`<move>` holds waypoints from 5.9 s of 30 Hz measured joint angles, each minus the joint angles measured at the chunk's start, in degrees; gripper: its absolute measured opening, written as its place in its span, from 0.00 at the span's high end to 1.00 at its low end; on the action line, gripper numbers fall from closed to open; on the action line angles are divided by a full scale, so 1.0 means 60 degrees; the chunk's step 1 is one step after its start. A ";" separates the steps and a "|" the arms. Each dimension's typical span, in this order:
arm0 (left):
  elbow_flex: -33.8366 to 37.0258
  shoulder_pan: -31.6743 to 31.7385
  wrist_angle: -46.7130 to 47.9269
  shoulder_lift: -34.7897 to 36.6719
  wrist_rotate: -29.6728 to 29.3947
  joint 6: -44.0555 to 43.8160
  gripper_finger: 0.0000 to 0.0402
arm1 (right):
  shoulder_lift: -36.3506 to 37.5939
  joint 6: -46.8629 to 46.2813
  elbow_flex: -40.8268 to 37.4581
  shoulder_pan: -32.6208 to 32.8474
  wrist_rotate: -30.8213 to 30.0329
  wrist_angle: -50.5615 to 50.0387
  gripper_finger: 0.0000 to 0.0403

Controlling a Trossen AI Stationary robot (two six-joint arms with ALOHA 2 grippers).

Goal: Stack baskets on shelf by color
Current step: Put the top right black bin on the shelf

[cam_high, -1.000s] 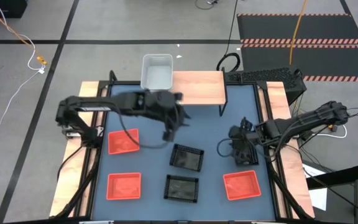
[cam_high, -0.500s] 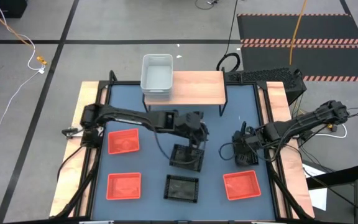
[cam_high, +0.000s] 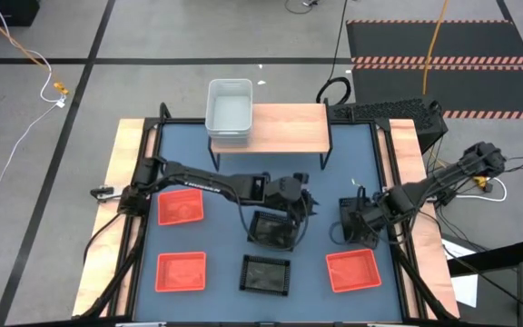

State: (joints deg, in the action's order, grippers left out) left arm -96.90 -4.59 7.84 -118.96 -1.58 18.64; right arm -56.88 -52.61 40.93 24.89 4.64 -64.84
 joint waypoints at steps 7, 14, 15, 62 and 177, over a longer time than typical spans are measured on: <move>-0.0004 -0.0094 -0.1549 -0.0596 0.0095 -0.0404 0.69 | 0.0000 -0.1342 0.0010 0.0247 -0.0250 -0.0494 0.84; 0.0000 -0.0096 -0.3029 -0.1418 0.0222 -0.0132 0.69 | -0.0004 -0.2352 0.0025 0.0240 -0.1948 -0.0415 0.89; 0.0000 -0.0096 -0.3164 -0.1505 0.0222 -0.0128 0.69 | 0.0000 -0.2049 0.0023 0.0240 -0.2270 -0.0394 0.89; 0.0000 -0.0435 -0.1982 -0.1549 -0.0852 0.0064 0.69 | -0.1654 0.0366 0.0230 0.3438 -0.0734 0.0473 0.82; -0.0798 -0.0420 -0.0296 -0.1450 -0.0236 0.0290 0.87 | -0.2903 0.4330 0.2918 -0.0510 -0.2026 0.2057 0.99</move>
State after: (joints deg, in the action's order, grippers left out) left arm -101.69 -7.11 6.06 -127.66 -3.00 20.39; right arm -74.30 -26.63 58.43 21.82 -7.52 -52.50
